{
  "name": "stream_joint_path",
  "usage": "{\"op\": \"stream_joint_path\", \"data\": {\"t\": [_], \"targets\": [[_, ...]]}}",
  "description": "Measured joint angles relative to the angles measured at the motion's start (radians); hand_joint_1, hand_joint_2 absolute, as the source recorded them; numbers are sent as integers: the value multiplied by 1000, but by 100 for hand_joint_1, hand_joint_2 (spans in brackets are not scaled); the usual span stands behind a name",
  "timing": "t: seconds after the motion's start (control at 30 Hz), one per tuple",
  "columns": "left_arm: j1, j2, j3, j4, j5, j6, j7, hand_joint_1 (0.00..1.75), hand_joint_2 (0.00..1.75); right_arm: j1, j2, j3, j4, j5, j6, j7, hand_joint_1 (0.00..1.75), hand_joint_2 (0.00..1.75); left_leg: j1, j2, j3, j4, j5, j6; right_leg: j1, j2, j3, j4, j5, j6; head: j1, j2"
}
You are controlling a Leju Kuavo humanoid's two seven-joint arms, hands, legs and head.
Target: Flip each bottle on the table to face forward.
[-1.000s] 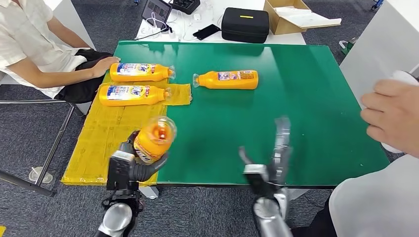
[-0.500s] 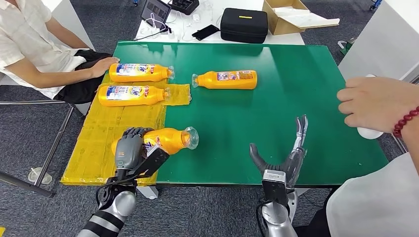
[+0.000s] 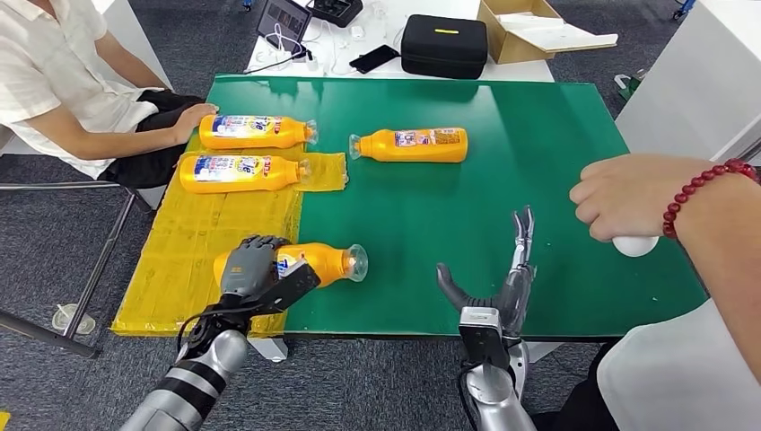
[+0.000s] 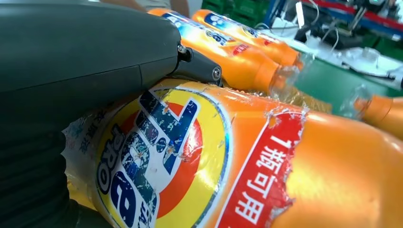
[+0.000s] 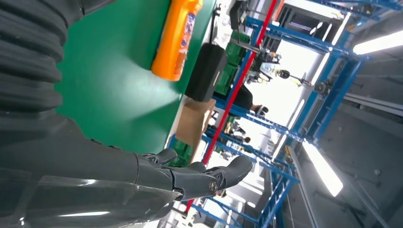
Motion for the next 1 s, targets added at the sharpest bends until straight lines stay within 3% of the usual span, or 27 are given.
{"op": "stream_joint_path", "data": {"t": [0.1, 0.2, 0.33, 0.47, 0.6, 1.0], "targets": [[-23, 0, -6, 29, -8, -9, 4, 175, 175, -6, -5, 7, 16, -4, 0, 0, 0, 175, 0, 0, 0, 0, 0, 0, 0, 0, 0, 0, 0, 0, 0, 0], [-37, 0, -11, 48, -10, -9, 5, 157, 175, -11, -9, 11, 28, -5, 0, 0, 0, 175, 0, 0, 0, 0, 0, 0, 0, 0, 0, 0, 0, 0, 0, 0], [-57, 0, -19, 73, -21, -20, 32, 52, 175, -17, -14, 19, 40, -15, 0, 0, 0, 175, 0, 0, 0, 0, 0, 0, 0, 0, 0, 0, 0, 0, 0, 0], [-104, 0, -29, 131, -48, -80, 89, 19, 175, -26, -19, 29, 51, -46, 0, 0, 0, 175, 0, 0, 1, 0, 0, 0, 0, 0, 1, 0, 0, 0, 0, 0], [-156, -1, -42, 198, -61, -126, 129, 1, 175, -35, -25, 43, 61, -74, 0, 0, 0, 175, 0, 1, 3, 0, 0, 0, 0, 1, 2, 0, 1, 0, 0, 0], [-233, -2, -50, 303, -62, -244, 149, 0, 175, -58, -41, 65, 98, -131, 4, 0, 0, 175, 0, 1, 3, 0, 0, 0, 0, 1, 2, 0, 1, 0, 0, 0]]}}
